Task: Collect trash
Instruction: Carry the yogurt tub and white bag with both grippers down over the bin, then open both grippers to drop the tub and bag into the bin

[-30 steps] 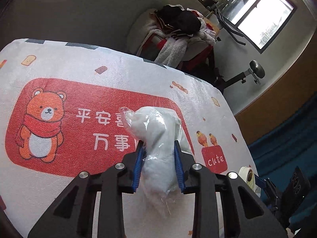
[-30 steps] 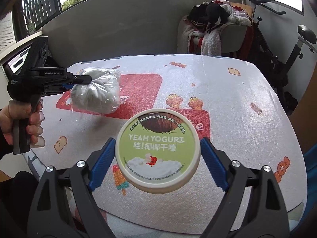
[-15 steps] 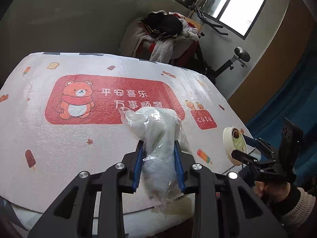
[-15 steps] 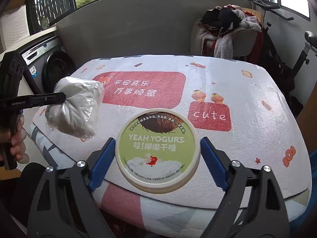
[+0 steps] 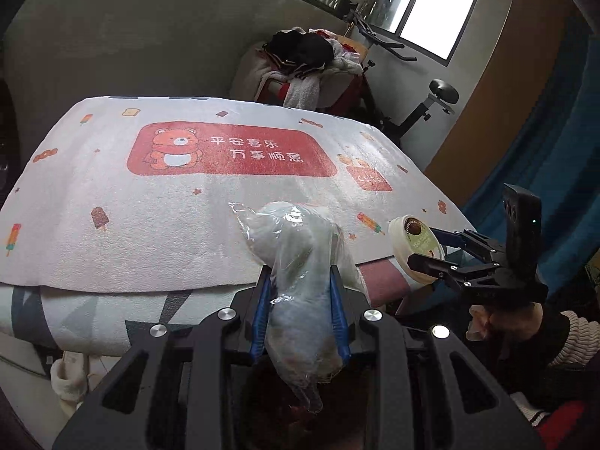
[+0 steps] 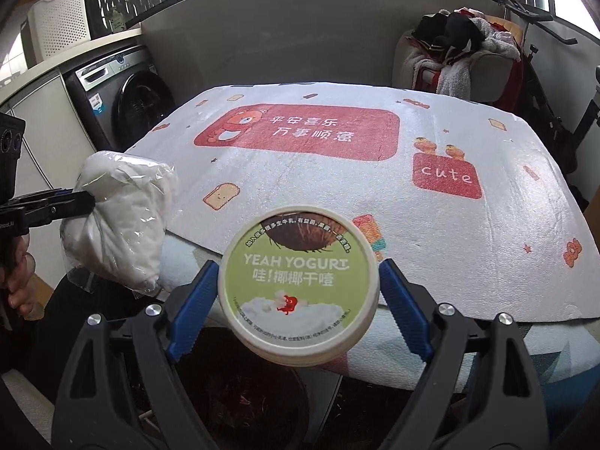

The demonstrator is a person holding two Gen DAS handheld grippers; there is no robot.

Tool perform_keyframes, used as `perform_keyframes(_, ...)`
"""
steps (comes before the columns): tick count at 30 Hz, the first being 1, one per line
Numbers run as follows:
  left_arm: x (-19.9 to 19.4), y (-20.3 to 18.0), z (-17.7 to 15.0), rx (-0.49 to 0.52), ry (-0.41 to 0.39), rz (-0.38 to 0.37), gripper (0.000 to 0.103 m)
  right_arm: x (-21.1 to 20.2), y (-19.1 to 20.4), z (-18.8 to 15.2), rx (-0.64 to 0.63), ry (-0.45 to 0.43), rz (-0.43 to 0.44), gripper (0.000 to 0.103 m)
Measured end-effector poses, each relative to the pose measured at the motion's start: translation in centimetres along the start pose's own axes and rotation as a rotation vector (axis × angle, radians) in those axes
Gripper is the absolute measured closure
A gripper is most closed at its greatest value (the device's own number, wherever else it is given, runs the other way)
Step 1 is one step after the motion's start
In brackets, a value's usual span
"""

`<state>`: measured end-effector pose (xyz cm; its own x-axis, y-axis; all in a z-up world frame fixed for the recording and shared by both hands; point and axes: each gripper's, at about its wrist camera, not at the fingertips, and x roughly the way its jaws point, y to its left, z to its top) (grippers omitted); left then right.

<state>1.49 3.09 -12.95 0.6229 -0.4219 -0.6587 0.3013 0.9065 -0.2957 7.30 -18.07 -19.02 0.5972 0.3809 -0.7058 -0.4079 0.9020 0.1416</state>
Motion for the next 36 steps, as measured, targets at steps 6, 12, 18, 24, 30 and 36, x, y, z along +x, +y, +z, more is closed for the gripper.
perform_keyframes(6, -1.5, -0.3, -1.8, -0.015, -0.020, -0.001, 0.074, 0.2, 2.8, -2.8, -0.078, 0.060, 0.046, 0.018)
perform_keyframes(12, -1.8, -0.7, -2.7, -0.010, -0.016, 0.006, 0.074, 1.1, 5.0, -4.7, -0.117, 0.127, 0.113, 0.018)
perform_keyframes(18, -2.0, -1.0, -3.3, 0.006, -0.013, 0.014, 0.074, 1.8, 6.8, -6.1, -0.159, 0.184, 0.140, 0.018)
perform_keyframes(24, -2.2, -0.9, -3.5, 0.007, -0.011, 0.019, 0.074, 2.3, 7.3, -6.4, -0.172, 0.211, 0.151, 0.018)
perform_keyframes(30, -2.3, -0.7, -4.0, 0.008, -0.006, 0.024, 0.074, 2.8, 7.5, -6.6, -0.187, 0.238, 0.159, 0.017)
perform_keyframes(36, -2.1, -0.7, -4.5, 0.014, 0.008, 0.021, 0.074, 3.1, 7.7, -6.5, -0.193, 0.247, 0.146, 0.010)
